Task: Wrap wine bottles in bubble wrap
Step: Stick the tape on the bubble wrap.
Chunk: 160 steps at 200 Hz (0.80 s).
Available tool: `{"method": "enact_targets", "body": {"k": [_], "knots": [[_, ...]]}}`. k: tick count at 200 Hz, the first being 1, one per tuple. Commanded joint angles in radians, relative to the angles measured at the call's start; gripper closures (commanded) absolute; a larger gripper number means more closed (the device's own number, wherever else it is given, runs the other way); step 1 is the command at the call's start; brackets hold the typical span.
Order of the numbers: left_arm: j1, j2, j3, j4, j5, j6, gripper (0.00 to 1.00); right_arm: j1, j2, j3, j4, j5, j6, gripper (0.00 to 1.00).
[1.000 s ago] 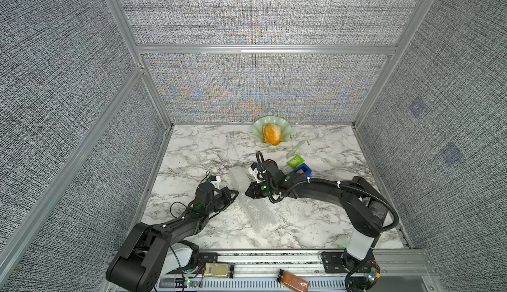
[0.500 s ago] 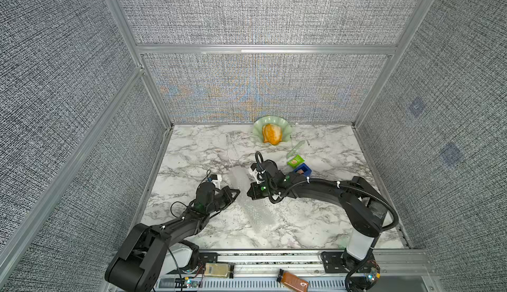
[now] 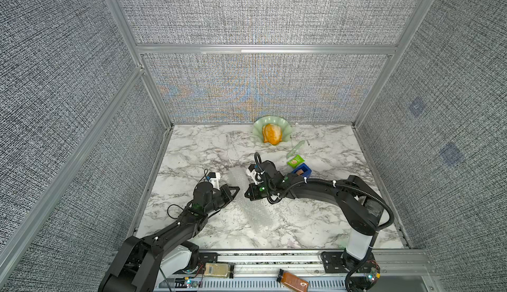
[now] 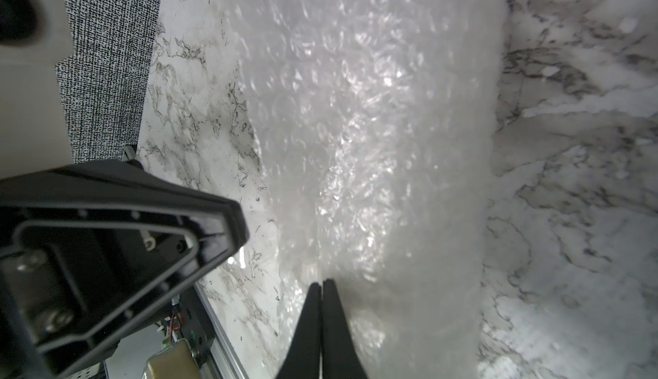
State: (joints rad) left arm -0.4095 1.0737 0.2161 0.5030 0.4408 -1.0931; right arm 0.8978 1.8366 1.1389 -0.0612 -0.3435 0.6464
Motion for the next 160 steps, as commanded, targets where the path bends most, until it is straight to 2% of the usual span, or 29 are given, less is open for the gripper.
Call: {"method": "enact_targets", "body": {"k": [1, 67, 121, 160], "knots": [[0.0, -0.031, 0.016, -0.023, -0.003, -0.005, 1.0, 0.002, 0.013, -0.012, -0.047, 0.015, 0.005, 0.96], [0.0, -0.017, 0.064, -0.014, 0.009, -0.013, 1.0, 0.001, 0.01, -0.028, -0.029, 0.014, 0.009, 0.96], [-0.009, 0.086, 0.024, 0.058, 0.022, -0.012, 1.0, 0.001, -0.005, -0.029, -0.026, 0.015, 0.003, 0.95], [-0.009, 0.097, 0.01, -0.015, -0.008, 0.043, 1.0, 0.002, -0.005, -0.025, -0.02, 0.008, 0.004, 0.93]]}}
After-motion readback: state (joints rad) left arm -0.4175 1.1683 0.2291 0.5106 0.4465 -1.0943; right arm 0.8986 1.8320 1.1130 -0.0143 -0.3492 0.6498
